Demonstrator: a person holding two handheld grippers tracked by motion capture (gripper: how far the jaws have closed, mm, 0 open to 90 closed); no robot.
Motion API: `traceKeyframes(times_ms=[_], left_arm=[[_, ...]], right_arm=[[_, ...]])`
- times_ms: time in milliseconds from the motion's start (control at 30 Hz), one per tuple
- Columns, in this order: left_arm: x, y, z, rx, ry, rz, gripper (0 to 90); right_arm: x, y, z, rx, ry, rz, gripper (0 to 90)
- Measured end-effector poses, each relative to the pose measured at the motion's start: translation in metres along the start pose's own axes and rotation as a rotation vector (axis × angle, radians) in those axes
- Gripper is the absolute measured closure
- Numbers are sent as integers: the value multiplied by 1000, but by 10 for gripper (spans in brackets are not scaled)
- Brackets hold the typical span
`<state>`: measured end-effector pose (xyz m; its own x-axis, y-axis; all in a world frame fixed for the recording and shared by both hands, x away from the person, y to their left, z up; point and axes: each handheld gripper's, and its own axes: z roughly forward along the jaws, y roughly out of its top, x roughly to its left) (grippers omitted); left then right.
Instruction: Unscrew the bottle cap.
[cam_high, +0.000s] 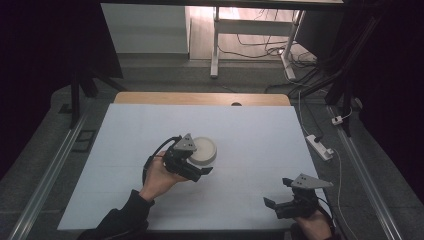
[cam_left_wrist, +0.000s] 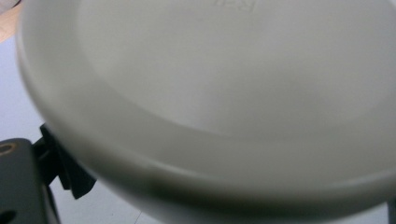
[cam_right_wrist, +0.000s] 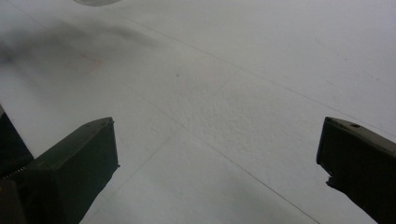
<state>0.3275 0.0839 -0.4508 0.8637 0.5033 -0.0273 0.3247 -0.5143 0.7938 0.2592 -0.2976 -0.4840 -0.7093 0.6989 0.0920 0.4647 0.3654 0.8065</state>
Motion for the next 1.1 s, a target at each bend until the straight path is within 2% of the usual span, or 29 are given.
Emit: traceKeyframes(times_ms=[67, 300, 500, 767, 1100], left_arm=[[0, 0, 0, 1, 0, 0, 73], [1, -1, -2, -4, 2, -2, 73], [1, -1, -3, -8, 3, -6, 73], [1, -1, -4, -12, 0, -6, 73], [0, -1, -5, -10, -1, -3, 73]], right_arm=[[2, 2, 1, -15, 28, 4, 0], [12, 14, 6, -51, 67, -30, 0], [18, 24, 12, -74, 86, -88, 0], [26, 36, 24, -66, 149, -69, 0], [35, 55, 36, -93, 173, -151, 0]])
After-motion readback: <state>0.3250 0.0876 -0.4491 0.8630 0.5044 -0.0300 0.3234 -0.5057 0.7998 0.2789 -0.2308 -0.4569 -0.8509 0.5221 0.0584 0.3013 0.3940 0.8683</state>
